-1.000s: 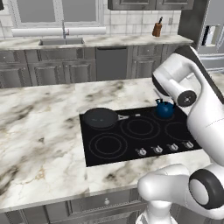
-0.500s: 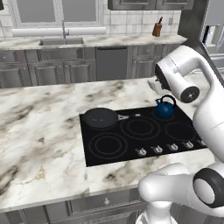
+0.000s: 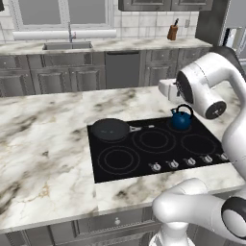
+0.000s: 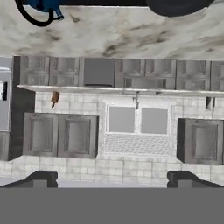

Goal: Pick the pan from the cabinet and place it on the stove. Then turn on the stove burner for the pan.

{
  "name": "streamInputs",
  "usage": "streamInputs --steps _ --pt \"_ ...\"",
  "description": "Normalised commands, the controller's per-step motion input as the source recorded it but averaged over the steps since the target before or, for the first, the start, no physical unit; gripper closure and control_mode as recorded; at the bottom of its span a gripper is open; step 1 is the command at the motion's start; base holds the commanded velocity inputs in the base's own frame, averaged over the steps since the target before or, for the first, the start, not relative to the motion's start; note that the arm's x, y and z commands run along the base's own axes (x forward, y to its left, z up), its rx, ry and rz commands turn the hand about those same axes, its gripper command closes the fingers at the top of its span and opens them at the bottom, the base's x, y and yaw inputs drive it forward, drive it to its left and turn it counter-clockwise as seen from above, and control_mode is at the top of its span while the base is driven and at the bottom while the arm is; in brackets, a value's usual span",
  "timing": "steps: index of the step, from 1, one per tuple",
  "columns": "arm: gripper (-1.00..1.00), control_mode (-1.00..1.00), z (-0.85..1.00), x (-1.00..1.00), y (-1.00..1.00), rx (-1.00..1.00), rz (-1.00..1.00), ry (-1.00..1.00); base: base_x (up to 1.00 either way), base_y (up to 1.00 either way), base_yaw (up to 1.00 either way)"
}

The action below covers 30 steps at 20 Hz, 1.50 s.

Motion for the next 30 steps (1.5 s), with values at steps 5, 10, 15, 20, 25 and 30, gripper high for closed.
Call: streamInputs --steps 5,10,15,20,25,30 --pt "-1.0 -1.0 0.61 -0.48 0.37 0.43 0.0 0.18 0.0 0.0 0.0" --pt "-1.0 -1.0 0.15 -0.12 -0.11 0.34 0.0 0.07 0.0 0.0 0.0" --pt "-1.0 -1.0 0.19 -0.16 -0.02 0.57 0.03 0.0 0.0 0.0 0.0" --pt "-1.0 -1.0 0.43 -0.14 0.14 0.69 0.0 0.0 0.0 0.0 0.0" --pt "-1.0 -1.0 0.46 -0.15 0.22 0.66 0.0 0.0 0.0 0.0 0.0" --pt "-1.0 -1.0 0.43 -0.16 0.19 0.66 0.0 0.04 0.0 0.0 0.0"
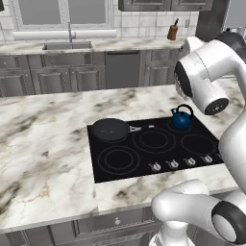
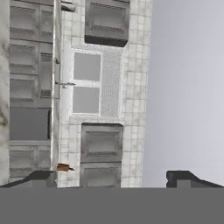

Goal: Pick the pan from the cabinet and place it on the stove. Then turn on the stove burner for the pan.

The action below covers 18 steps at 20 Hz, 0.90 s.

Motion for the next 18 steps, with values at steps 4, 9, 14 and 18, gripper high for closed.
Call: streamInputs --steps 4,9,14,18 --pt "-1.0 -1.0 0.4 -0.11 0.08 0.65 0.0 0.12 0.0 0.0 0.0" --pt "-1.0 -1.0 0.42 -0.07 -0.01 0.57 0.02 0.25 0.0 0.0 0.0" --pt "-1.0 -1.0 0.63 -0.09 0.0 0.5 0.03 0.38 0.0 0.0 0.0" --pt "-1.0 -1.0 0.63 -0.12 0.01 0.47 0.02 0.44 0.0 0.0 0.0"
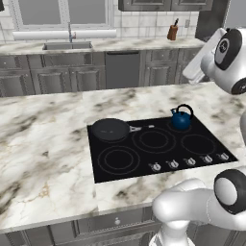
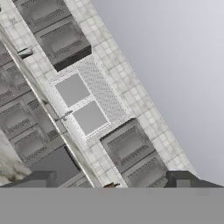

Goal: Pick the pan from the cabinet and place it on the stove. Then turn on the stove burner for the pan.

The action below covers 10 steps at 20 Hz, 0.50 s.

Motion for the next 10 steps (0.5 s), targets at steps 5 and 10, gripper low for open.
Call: streamInputs --steps 5,10 --pt "-1.0 -1.0 0.61 -0.21 0.08 0.45 0.03 0.46 0.0 0.0 0.0" --pt "-1.0 -1.0 0.59 -0.31 0.23 0.45 0.03 0.46 0.0 0.0 0.0"
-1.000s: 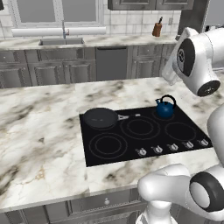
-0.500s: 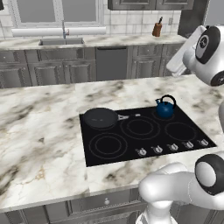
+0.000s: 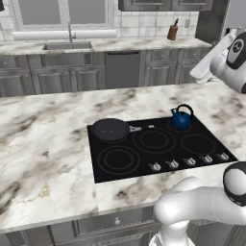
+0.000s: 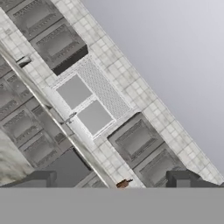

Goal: Pick the pan from the cabinet and place it on the stove. Then turn on the stove burner for the pan.

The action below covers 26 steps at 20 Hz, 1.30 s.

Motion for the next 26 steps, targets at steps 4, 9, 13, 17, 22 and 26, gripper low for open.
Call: streamInputs --steps 4,9,13,17,22,26 --pt "-1.0 -1.0 0.56 -0.32 0.21 0.4 0.04 0.44 0.0 0.0 0.0" --pt "-1.0 -1.0 0.68 -0.16 0.01 0.28 0.09 0.47 0.0 0.0 0.0" --pt "-1.0 -1.0 0.67 -0.16 0.07 0.35 0.08 0.51 0.0 0.0 0.0" --pt "-1.0 -1.0 0.6 -0.19 0.09 0.41 0.07 0.5 0.0 0.0 0.0" --pt "-1.0 -1.0 0.58 -0.28 0.07 0.42 0.08 0.48 0.0 0.0 0.0" --pt "-1.0 -1.0 0.29 0.03 -0.43 0.48 0.01 0.2 0.0 0.0 0.0"
